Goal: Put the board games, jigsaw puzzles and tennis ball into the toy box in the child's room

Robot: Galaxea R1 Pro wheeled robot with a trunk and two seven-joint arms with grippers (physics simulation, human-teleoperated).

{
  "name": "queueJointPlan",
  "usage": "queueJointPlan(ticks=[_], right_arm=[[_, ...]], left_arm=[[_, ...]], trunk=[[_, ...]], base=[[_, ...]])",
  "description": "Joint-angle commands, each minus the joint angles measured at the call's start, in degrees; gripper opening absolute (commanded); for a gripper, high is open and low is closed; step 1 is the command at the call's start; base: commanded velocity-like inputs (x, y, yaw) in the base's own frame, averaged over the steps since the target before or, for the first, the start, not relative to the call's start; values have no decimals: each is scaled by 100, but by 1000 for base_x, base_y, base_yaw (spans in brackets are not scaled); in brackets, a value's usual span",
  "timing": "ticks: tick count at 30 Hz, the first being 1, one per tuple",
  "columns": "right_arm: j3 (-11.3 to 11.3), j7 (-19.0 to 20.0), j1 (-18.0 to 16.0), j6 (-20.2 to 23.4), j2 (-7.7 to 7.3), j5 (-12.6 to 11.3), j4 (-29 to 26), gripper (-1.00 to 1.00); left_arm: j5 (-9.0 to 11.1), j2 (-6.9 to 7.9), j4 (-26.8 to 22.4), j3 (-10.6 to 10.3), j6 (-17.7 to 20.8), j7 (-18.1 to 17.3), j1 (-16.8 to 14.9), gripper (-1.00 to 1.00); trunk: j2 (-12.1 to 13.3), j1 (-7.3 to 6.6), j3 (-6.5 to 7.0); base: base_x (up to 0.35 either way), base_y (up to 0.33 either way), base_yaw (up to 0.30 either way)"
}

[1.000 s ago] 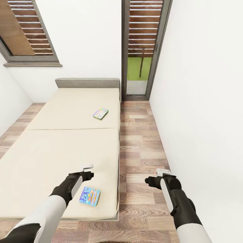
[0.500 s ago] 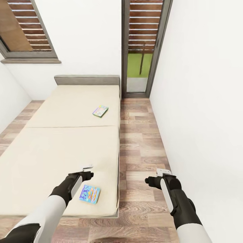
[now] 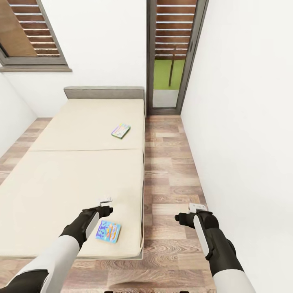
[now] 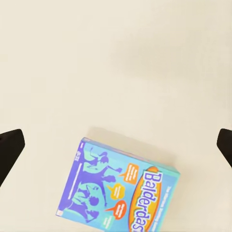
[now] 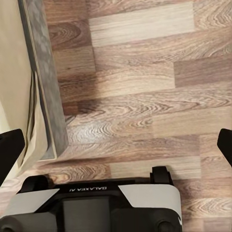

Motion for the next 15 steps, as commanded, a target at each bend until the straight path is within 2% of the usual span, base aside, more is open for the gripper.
queueJointPlan(ticks=[1,15], right_arm=[[-8,-25,-4,25,5,-19,-6,100],[-18,-25,-4,25,5,-15,-5,100]], left_arm=[[33,-7,-11,24,33,17,-2,100],[33,7,-23,5,27,26,-2,100]], trunk=[[-10,3,-18],[-10,3,-150]], base=[[0,0,0],[0,0,0]])
